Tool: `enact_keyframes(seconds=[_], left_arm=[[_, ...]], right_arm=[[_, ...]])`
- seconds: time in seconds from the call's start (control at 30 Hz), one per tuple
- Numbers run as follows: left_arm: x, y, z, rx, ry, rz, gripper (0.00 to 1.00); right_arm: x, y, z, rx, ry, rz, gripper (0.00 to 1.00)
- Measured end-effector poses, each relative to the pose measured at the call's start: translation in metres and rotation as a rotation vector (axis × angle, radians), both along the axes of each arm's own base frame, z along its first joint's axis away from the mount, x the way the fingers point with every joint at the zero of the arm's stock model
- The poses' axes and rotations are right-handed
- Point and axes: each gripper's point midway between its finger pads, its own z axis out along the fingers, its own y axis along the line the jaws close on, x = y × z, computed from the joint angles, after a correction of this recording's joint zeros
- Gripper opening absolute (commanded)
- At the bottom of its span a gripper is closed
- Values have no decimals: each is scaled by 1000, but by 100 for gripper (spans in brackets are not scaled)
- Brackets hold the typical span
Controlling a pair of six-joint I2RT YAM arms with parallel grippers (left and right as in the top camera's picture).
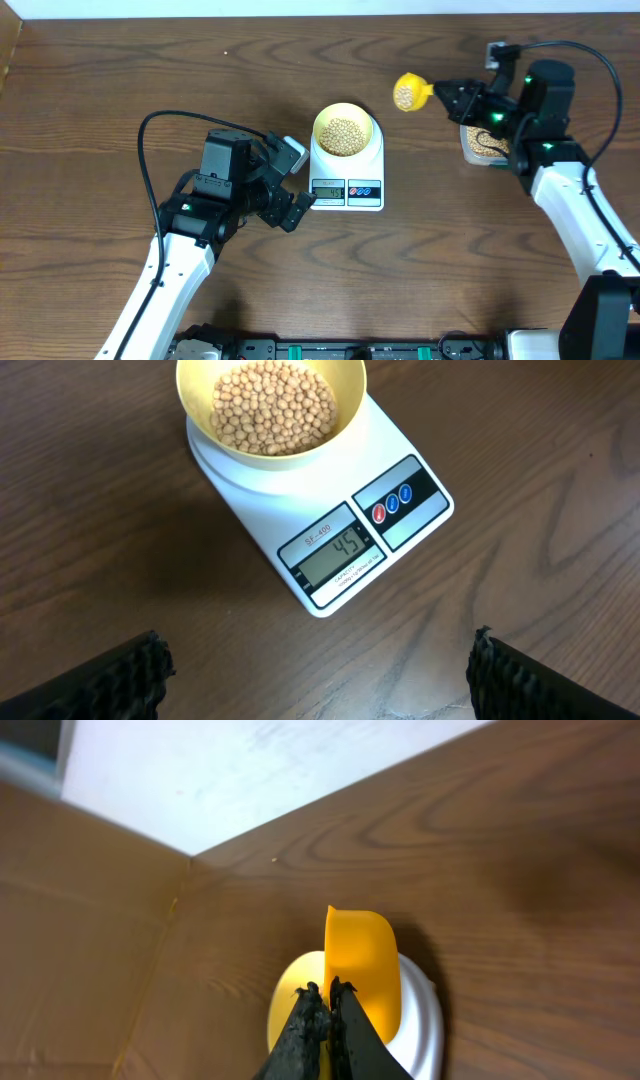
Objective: Scoop item into bowl and weigh 50g on scale
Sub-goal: 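Lift the filled scoop and carry it over the yellow bowl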
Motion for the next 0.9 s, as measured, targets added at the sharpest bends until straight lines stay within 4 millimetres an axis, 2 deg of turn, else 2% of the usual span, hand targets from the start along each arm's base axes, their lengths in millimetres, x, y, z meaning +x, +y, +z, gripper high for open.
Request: enact_keyframes(seconds=[0.2, 0.33, 0.6, 0.9], left_arm=[[0, 0, 0, 0, 0, 0, 97], [0, 0, 0, 0, 0, 0, 97], [0, 0, 0, 0, 0, 0, 97], [0, 0, 0, 0, 0, 0, 97]], right_arm=[[-9, 35, 3, -28, -45, 87, 1], [-13, 49, 3, -42, -55, 115, 1], [-19, 63, 2, -95, -108, 167, 1], [-19, 64, 2, -182, -200, 211, 1]])
